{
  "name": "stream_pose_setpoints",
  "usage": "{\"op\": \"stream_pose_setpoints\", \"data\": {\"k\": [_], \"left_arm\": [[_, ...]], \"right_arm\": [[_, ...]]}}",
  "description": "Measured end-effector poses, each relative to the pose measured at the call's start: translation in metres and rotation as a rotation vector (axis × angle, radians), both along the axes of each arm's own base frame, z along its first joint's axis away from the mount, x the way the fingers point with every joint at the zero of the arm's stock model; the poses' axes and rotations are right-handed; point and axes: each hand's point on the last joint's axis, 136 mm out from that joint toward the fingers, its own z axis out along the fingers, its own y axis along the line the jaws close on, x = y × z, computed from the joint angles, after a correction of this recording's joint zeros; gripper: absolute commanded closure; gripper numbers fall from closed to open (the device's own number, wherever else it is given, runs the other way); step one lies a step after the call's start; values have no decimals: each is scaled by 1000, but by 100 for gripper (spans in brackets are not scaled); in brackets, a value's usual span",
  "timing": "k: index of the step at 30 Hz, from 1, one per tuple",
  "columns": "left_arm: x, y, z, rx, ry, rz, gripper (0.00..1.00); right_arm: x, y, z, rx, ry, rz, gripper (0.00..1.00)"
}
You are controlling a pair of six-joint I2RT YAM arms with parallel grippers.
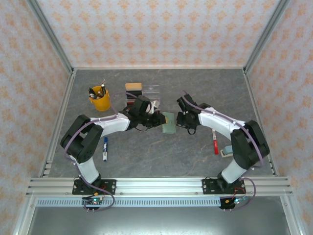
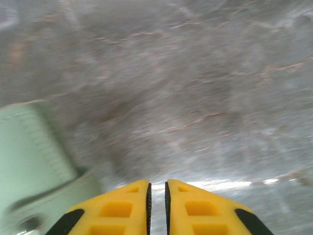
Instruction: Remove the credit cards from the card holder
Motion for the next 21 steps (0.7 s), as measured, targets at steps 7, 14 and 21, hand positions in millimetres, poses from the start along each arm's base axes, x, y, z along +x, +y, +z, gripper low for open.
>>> {"op": "stream_pose_setpoints", "data": {"k": [7, 14, 21], "left_arm": [[-1, 0, 0, 3, -15, -14, 100], [0, 0, 0, 7, -32, -26, 100], [0, 1, 0, 4, -43, -25, 100]], "right_arm": [[2, 27, 25, 190, -13, 4, 60], [-2, 36, 22, 264, 68, -66, 57], [-1, 41, 14, 280, 125, -85, 49]]}}
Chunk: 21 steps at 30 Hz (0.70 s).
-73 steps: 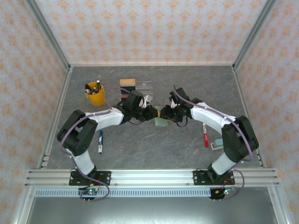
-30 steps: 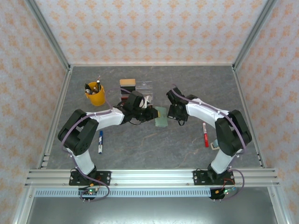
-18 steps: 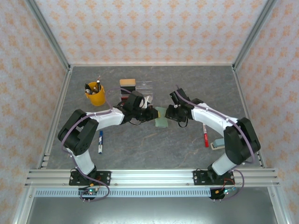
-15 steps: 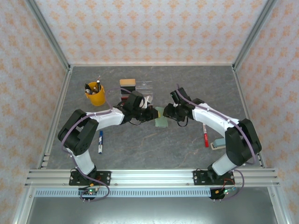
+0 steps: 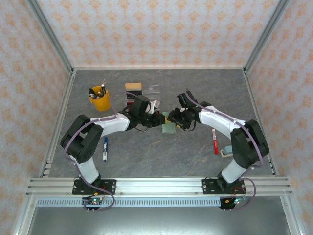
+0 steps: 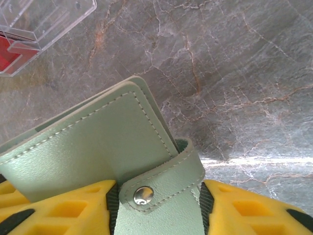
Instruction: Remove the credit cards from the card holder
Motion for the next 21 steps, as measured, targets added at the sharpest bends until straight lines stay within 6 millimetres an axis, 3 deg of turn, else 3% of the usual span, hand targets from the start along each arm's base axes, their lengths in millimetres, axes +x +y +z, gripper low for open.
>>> {"op": "stream_pose_setpoints", "data": {"k": [4, 14, 21], "left_arm": [[-2, 1, -3, 3, 5, 0, 100], [-6, 5, -8, 24, -16, 28, 100], [-3, 7, -7, 38, -30, 52, 100]], "right_arm": [[-2, 0, -4, -7, 19, -3, 57], [1, 3, -9, -27, 24, 5, 100], [3, 3, -9, -42, 6, 3, 100]]}}
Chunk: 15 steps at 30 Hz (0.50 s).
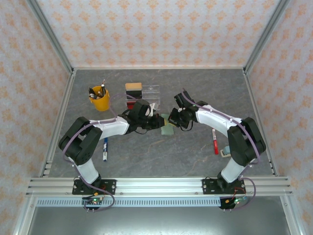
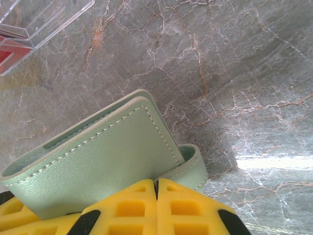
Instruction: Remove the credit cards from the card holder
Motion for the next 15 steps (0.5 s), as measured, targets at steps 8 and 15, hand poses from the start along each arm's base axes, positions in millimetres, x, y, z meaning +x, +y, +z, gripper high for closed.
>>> {"op": "stream_pose_setpoints", "data": {"k": [8, 15], "left_arm": [[1, 3, -3, 6, 15, 29, 100], [4, 11, -6, -7, 38, 76, 100]], "right_arm": [[0, -1, -4, -19, -20, 12, 100], [-15, -25, -21, -120, 7, 3, 100]]}}
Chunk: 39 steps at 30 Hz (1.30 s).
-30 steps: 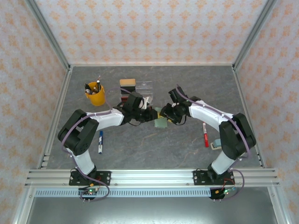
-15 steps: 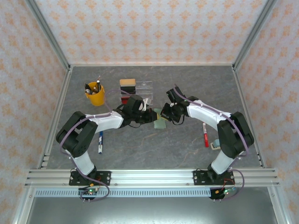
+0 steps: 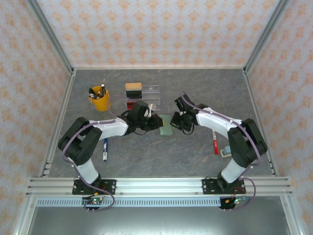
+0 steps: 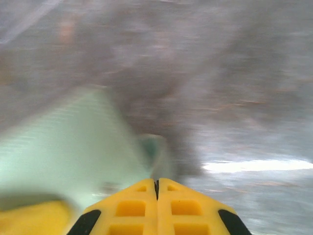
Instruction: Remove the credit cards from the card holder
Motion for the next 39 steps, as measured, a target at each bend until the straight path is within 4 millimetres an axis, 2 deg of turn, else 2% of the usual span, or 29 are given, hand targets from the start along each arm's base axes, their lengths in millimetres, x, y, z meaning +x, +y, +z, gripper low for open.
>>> {"op": "stream_pose_setpoints", "data": {"k": [4, 9, 15, 19, 22, 26, 29, 33, 37, 39], "left_arm": [[17, 10, 18, -29, -54, 55, 100], [20, 10, 25, -41, -74, 59, 100], [18, 9, 25, -43, -78, 42, 100], [14, 7, 25, -42, -77, 13, 100], [12, 5, 24, -42, -69, -7, 100], [11, 0, 25, -41, -71, -30, 100], [8, -4, 26, -48, -62, -48, 100], [4, -5, 18, -35, -37, -57, 100], [3, -6, 13, -27, -22, -63, 100], [2, -6, 12, -22, -16, -65, 100]], "right_arm": [[-16, -31, -16, -120, 65, -27, 100], [-15, -33, -7, -128, 35, -18, 100], [-5, -19, 25, -31, -71, 28, 64], [-2, -7, 33, 22, -99, 78, 47], [0, 1, 40, 45, -117, 109, 42], [12, 14, 49, 58, -139, 133, 43], [20, 21, 44, 50, -131, 145, 46], [20, 24, 33, 41, -103, 157, 62], [20, 26, 31, 38, -98, 166, 81], [21, 23, 31, 19, -106, 162, 87]]}}
